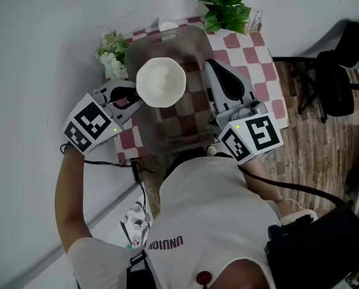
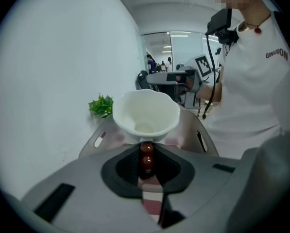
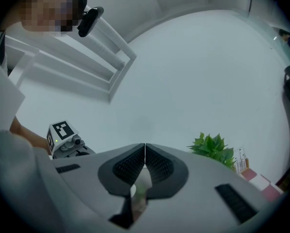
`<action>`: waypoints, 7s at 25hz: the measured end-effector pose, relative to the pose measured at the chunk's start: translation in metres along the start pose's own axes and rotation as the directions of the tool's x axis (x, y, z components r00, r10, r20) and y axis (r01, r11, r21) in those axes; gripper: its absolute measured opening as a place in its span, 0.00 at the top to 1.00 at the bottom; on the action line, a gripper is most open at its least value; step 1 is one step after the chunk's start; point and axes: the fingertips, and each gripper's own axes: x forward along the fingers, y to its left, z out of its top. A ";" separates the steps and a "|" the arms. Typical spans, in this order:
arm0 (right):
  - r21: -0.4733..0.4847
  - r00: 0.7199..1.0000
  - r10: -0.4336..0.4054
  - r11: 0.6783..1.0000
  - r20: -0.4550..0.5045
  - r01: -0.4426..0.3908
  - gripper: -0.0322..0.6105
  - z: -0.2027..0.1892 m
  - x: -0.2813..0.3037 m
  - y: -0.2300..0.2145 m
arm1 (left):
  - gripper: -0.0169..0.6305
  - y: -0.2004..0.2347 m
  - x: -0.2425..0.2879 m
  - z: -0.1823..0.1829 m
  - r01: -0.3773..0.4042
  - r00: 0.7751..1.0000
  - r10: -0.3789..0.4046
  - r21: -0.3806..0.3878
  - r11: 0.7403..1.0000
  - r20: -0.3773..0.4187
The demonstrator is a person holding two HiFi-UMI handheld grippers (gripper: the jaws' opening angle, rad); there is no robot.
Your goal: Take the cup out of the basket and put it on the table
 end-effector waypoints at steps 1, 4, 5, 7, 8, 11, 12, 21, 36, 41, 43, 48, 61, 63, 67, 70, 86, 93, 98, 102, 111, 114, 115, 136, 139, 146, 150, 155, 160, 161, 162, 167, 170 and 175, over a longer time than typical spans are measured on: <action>0.001 1.000 0.009 1.000 -0.003 -0.009 0.92 -0.001 0.001 0.002 | 0.90 0.000 -0.003 0.000 -0.011 1.000 0.011 -0.009 1.000 0.007; 0.005 0.999 0.037 0.999 -0.011 -0.037 0.92 -0.002 0.003 0.007 | 0.90 0.000 -0.010 0.000 -0.049 0.999 0.050 -0.034 0.998 0.017; 0.006 0.999 0.046 0.999 -0.013 -0.046 0.92 -0.002 0.003 0.009 | 0.90 0.001 -0.012 0.000 -0.063 0.998 0.063 -0.043 0.997 0.019; 0.008 0.998 0.063 0.998 -0.016 -0.063 0.92 -0.003 0.004 0.013 | 0.90 0.001 -0.018 -0.001 -0.089 0.996 0.090 -0.061 0.994 0.022; 0.009 0.997 0.072 0.997 -0.018 -0.072 0.92 -0.004 0.004 0.015 | 0.90 0.001 -0.020 -0.002 -0.101 0.994 0.103 -0.068 0.993 0.023; 0.010 0.995 0.097 0.995 -0.022 -0.096 0.92 -0.007 0.005 0.020 | 0.90 -0.001 -0.028 -0.007 -0.133 0.990 0.136 -0.086 0.987 0.025; 0.011 0.994 0.105 0.994 -0.023 -0.105 0.92 -0.008 0.005 0.022 | 0.90 -0.001 -0.031 -0.008 -0.145 0.989 0.147 -0.093 0.985 0.023; 0.018 0.980 0.195 0.981 -0.041 -0.194 0.92 -0.015 0.009 0.048 | 0.90 -0.008 -0.062 -0.029 -0.250 0.968 0.253 -0.162 0.955 -0.004; 0.027 0.943 0.326 0.945 -0.069 -0.325 0.92 -0.021 0.012 0.082 | 0.90 -0.027 -0.097 -0.068 -0.396 0.917 0.391 -0.287 0.872 -0.077; 0.026 0.933 0.352 0.936 -0.077 -0.351 0.92 -0.022 0.014 0.088 | 0.90 -0.033 -0.098 -0.081 -0.415 0.908 0.409 -0.331 0.848 -0.092; 0.026 0.929 0.362 0.932 -0.079 -0.361 0.92 -0.022 0.014 0.090 | 0.90 -0.036 -0.098 -0.086 -0.423 0.904 0.416 -0.345 0.838 -0.098; 0.026 0.920 0.382 0.924 -0.089 -0.381 0.92 -0.024 0.016 0.095 | 0.90 -0.043 -0.096 -0.097 -0.437 0.896 0.430 -0.383 0.814 -0.108; 0.010 0.904 0.408 0.912 -0.129 -0.410 0.92 -0.034 0.020 0.111 | 0.90 -0.061 -0.076 -0.139 -0.435 0.893 0.432 -0.479 0.763 -0.122; 0.008 0.901 0.412 0.910 -0.136 -0.415 0.92 -0.036 0.021 0.113 | 0.90 -0.063 -0.072 -0.146 -0.431 0.895 0.429 -0.493 0.755 -0.125; 0.004 0.900 0.412 0.910 -0.144 -0.416 0.92 -0.038 0.024 0.114 | 0.90 -0.068 -0.062 -0.156 -0.421 0.900 0.414 -0.507 0.752 -0.135; 0.002 0.900 0.410 0.910 -0.147 -0.414 0.92 -0.038 0.026 0.114 | 0.90 -0.072 -0.054 -0.163 -0.411 0.906 0.400 -0.525 0.745 -0.142; 0.002 0.889 0.426 0.902 -0.170 -0.432 0.92 -0.044 0.036 0.121 | 0.90 -0.086 -0.014 -0.189 -0.348 0.932 0.334 -0.603 0.718 -0.140; 0.024 0.883 0.436 0.898 -0.171 -0.439 0.92 -0.047 0.040 0.123 | 0.90 -0.087 -0.001 -0.204 -0.344 0.934 0.321 -0.632 0.695 -0.156; 0.022 0.885 0.432 0.900 -0.171 -0.435 0.92 -0.047 0.043 0.122 | 0.90 -0.092 0.010 -0.216 -0.327 0.942 0.290 -0.657 0.679 -0.169; 0.023 0.886 0.430 0.901 -0.173 -0.433 0.92 -0.048 0.045 0.120 | 0.90 -0.093 0.017 -0.223 -0.319 0.945 0.280 -0.680 0.660 -0.171; 0.022 0.886 0.427 0.902 -0.179 -0.430 0.92 -0.049 0.047 0.123 | 0.90 -0.095 0.028 -0.240 -0.312 0.947 0.262 -0.718 0.622 -0.185; 0.023 0.885 0.427 0.902 -0.184 -0.430 0.92 -0.051 0.048 0.123 | 0.90 -0.097 0.031 -0.245 -0.319 0.946 0.259 -0.724 0.612 -0.197; 0.024 0.886 0.426 0.903 -0.185 -0.429 0.92 -0.052 0.048 0.123 | 0.90 -0.097 0.032 -0.247 -0.322 0.944 0.259 -0.724 0.610 -0.203; 0.023 0.886 0.420 0.905 -0.199 -0.424 0.92 -0.056 0.051 0.125 | 0.90 -0.106 0.047 -0.264 -0.348 0.936 0.253 -0.744 0.571 -0.244; 0.022 0.885 0.420 0.905 -0.200 -0.425 0.92 -0.057 0.051 0.125 | 0.90 -0.107 0.048 -0.266 -0.350 0.935 0.253 -0.745 0.568 -0.247; 0.018 0.884 0.420 0.905 -0.202 -0.426 0.92 -0.057 0.052 0.126 | 0.90 -0.109 0.051 -0.273 -0.364 0.930 0.254 -0.748 0.555 -0.264; 0.016 0.884 0.422 0.904 -0.203 -0.428 0.92 -0.058 0.053 0.127 | 0.90 -0.111 0.053 -0.275 -0.374 0.927 0.254 -0.741 0.558 -0.277; 0.017 0.883 0.423 0.903 -0.205 -0.428 0.92 -0.058 0.053 0.128 | 0.90 -0.110 0.052 -0.276 -0.379 0.924 0.261 -0.745 0.549 -0.278; 0.020 0.881 0.425 0.902 -0.208 -0.431 0.92 -0.059 0.052 0.128 | 0.90 -0.112 0.054 -0.276 -0.388 0.921 0.268 -0.733 0.559 -0.283; 0.021 0.880 0.426 0.902 -0.209 -0.431 0.92 -0.060 0.052 0.129 | 0.90 -0.113 0.054 -0.277 -0.390 0.920 0.270 -0.732 0.559 -0.284; 0.021 0.880 0.427 0.902 -0.209 -0.432 0.92 -0.060 0.052 0.129 | 0.90 -0.114 0.055 -0.277 -0.394 0.918 0.273 -0.729 0.559 -0.287; 0.025 0.880 0.429 0.901 -0.205 -0.433 0.92 -0.060 0.052 0.128 | 0.90 -0.115 0.057 -0.279 -0.419 0.908 0.279 -0.687 0.594 -0.313; 0.028 0.876 0.435 0.898 -0.206 -0.439 0.92 -0.060 0.052 0.129 | 0.90 -0.115 0.058 -0.278 -0.427 0.904 0.293 -0.684 0.591 -0.311; 0.032 0.874 0.440 0.896 -0.207 -0.444 0.92 -0.062 0.054 0.129 | 0.90 -0.114 0.058 -0.279 -0.436 0.899 0.312 -0.692 0.575 -0.308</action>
